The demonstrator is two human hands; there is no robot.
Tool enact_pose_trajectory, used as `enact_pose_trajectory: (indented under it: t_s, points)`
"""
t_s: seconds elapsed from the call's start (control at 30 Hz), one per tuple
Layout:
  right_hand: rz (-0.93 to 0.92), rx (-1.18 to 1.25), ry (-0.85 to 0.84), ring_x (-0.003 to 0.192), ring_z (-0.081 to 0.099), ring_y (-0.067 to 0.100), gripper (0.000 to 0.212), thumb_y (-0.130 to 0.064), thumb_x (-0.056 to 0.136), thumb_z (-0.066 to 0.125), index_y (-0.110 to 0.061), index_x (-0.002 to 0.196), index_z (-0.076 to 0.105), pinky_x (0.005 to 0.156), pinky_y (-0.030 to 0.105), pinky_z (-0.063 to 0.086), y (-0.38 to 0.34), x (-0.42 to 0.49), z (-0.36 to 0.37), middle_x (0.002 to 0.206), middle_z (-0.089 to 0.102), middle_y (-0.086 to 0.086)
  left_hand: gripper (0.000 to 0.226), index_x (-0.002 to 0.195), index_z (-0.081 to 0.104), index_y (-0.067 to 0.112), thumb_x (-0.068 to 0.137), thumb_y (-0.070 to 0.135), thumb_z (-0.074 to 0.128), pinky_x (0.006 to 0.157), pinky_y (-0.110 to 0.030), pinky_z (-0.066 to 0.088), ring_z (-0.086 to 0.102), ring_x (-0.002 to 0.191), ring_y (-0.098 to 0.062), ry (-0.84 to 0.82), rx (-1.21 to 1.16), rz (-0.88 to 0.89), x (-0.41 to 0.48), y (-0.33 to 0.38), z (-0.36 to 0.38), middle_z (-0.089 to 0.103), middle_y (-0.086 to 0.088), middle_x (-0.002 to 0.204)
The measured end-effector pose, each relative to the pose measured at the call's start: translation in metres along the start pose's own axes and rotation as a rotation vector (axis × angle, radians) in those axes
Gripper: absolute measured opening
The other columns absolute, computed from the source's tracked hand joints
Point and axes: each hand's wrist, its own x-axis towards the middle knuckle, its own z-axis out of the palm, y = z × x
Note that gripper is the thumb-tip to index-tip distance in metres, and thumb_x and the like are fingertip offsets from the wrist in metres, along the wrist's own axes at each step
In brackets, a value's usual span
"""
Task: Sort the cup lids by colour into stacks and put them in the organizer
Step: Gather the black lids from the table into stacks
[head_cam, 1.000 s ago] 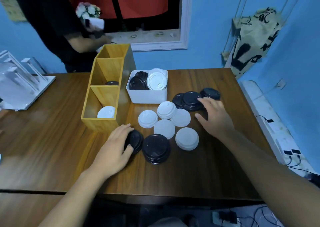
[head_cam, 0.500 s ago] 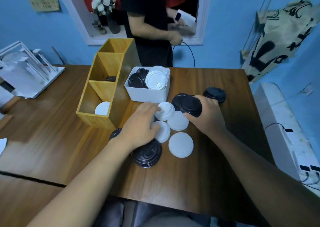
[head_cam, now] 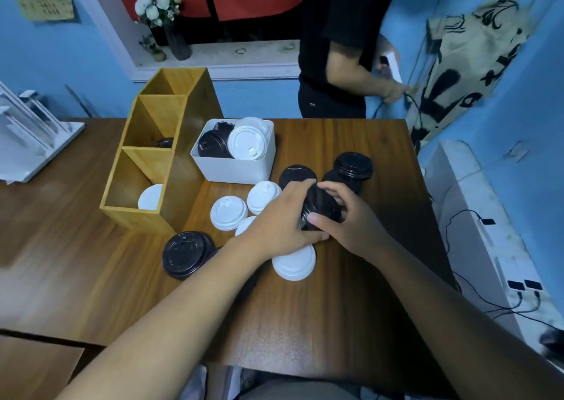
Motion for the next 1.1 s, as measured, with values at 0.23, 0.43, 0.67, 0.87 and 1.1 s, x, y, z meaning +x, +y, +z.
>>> enact_pose_trajectory:
  t_s: [0.23, 0.43, 0.67, 0.87, 1.1]
  points:
    - [-0.024, -0.51, 0.428, 0.127, 0.048, 0.017, 0.04, -0.04, 0.102, 0.046, -0.021, 0.136, 0.055, 0.095, 0.035, 0.046, 0.023, 0.05, -0.04, 0.132, 0.058, -0.004, 0.086, 0.137, 0.042, 0.028, 0.067, 0.047, 0.088, 0.097, -0.039, 0.051, 0.051, 0.115, -0.016, -0.021, 0.068, -0.05, -0.009, 0.0, 0.002, 0.051, 0.005, 0.127]
    - [0.175, -0.616, 0.275, 0.133, 0.044, 0.03, 0.057, -0.052, 0.096, 0.054, -0.018, 0.141, 0.049, 0.1, 0.047, 0.045, 0.045, 0.091, -0.052, 0.147, 0.047, 0.01, 0.066, 0.109, 0.051, 0.031, 0.057, 0.053, 0.086, 0.078, -0.04, 0.055, 0.059, 0.094, -0.014, -0.017, 0.138, -0.035, -0.017, -0.008, 0.008, 0.059, 0.009, 0.102]
    - [0.073, -0.389, 0.47, 0.105, 0.051, 0.013, 0.051, -0.046, 0.084, 0.074, -0.021, 0.124, 0.054, 0.081, 0.03, 0.043, 0.032, 0.068, -0.038, 0.12, 0.054, -0.004, 0.062, 0.103, 0.053, 0.032, 0.057, 0.052, 0.088, 0.075, -0.038, 0.056, 0.06, 0.092, -0.011, -0.004, 0.087, -0.065, -0.021, -0.012, 0.006, 0.061, 0.014, 0.098]
    - [-0.053, -0.587, 0.279, 0.134, 0.043, 0.024, 0.058, -0.041, 0.082, 0.077, -0.022, 0.13, 0.052, 0.104, 0.043, 0.045, 0.044, 0.046, -0.014, 0.148, 0.043, 0.003, 0.071, 0.117, 0.051, 0.035, 0.059, 0.053, 0.088, 0.08, -0.038, 0.058, 0.062, 0.102, -0.01, -0.001, 0.027, -0.115, -0.026, -0.018, 0.002, 0.061, 0.015, 0.109]
    - [-0.029, -0.643, 0.302, 0.119, 0.05, 0.029, 0.053, -0.042, 0.079, 0.079, -0.025, 0.119, 0.047, 0.089, 0.044, 0.053, 0.05, 0.062, -0.015, 0.136, 0.043, 0.003, 0.072, 0.12, 0.048, 0.031, 0.063, 0.042, 0.09, 0.086, -0.039, 0.055, 0.055, 0.105, -0.011, -0.022, 0.02, -0.147, -0.038, -0.017, -0.007, 0.057, 0.011, 0.111]
